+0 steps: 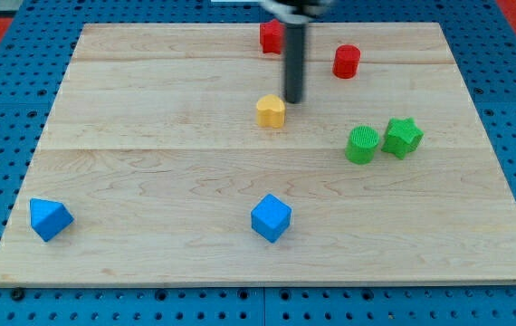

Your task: Move the yellow heart to the left side of the green circle

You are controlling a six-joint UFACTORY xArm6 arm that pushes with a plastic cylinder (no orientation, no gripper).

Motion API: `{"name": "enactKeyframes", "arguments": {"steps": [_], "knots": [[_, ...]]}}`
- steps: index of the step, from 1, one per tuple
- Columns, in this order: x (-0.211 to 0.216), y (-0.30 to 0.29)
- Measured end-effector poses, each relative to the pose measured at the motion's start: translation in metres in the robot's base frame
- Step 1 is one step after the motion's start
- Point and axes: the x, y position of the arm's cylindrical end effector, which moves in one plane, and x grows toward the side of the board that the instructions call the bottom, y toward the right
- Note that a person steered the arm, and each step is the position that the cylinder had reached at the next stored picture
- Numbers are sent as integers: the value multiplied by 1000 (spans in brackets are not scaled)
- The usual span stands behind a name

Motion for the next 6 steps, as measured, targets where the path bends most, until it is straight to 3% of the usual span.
{"name": "enactKeyframes", "arguments": {"steps": [1,2,3,5,6], "knots": [[-22,-25],[-48,-86],[0,-106],[41,15],[43,-8]]}}
